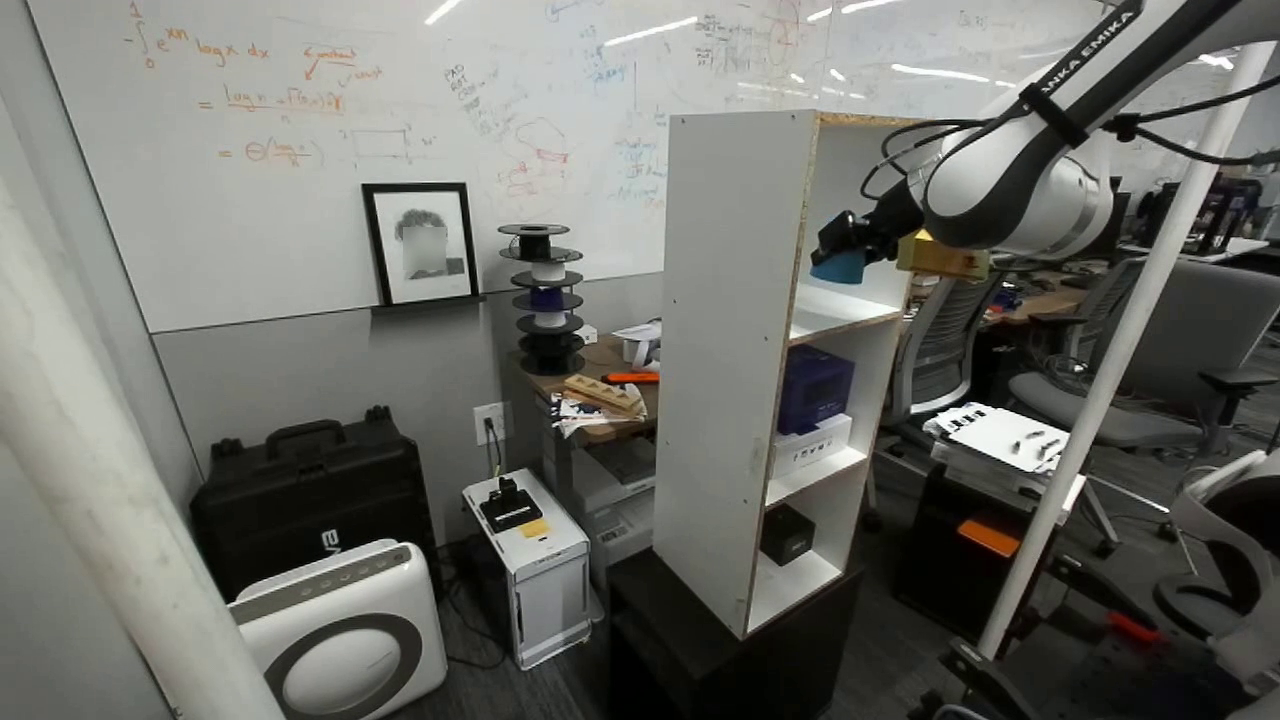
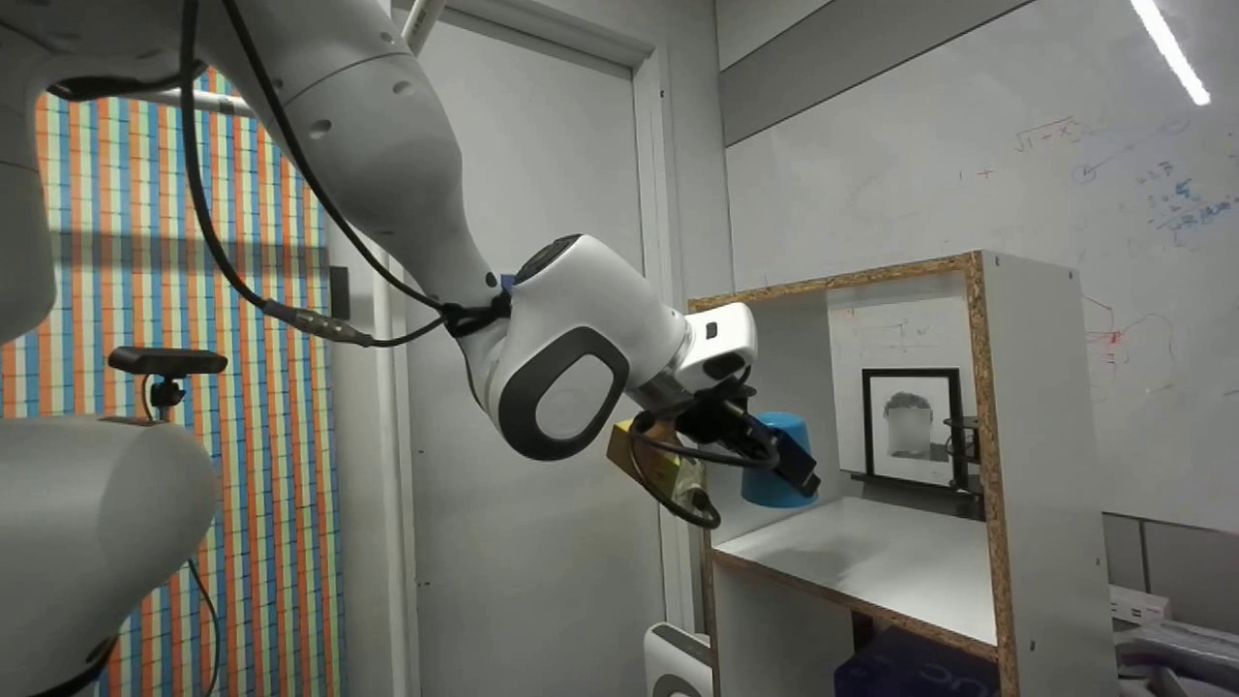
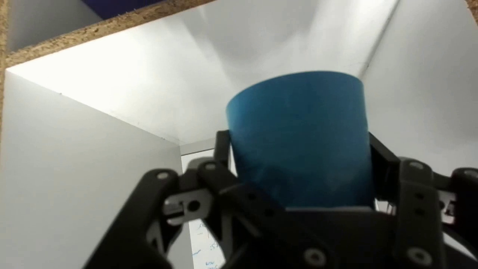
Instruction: Put the blue cup on the top of the shelf
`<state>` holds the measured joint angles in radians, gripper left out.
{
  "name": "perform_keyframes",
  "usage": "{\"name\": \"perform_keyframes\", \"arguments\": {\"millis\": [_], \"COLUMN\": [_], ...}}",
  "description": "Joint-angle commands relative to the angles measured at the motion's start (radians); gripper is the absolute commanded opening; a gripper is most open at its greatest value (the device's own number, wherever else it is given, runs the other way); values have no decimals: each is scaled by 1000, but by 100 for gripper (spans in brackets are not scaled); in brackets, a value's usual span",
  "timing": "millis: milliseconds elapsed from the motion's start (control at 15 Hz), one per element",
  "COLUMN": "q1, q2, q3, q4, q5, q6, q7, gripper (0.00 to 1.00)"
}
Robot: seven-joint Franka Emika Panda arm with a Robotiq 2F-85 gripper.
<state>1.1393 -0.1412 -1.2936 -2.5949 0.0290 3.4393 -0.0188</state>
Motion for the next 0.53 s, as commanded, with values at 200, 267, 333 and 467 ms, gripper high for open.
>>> {"name": "perform_keyframes", "arguments": {"millis": [200,267,333,467], "q1": [-339,-441,-511,-667], "q2": [-152,-155,-181,-223], "q3": [328,418,482,622], "q4": [-43,-45,-49,-57], "q5": [-18,-61,-61,-61], "q6": [4,-6,-27,-68], "q7": [-131,-83,-82,-72], "gripper": [54,54,54,54]}}
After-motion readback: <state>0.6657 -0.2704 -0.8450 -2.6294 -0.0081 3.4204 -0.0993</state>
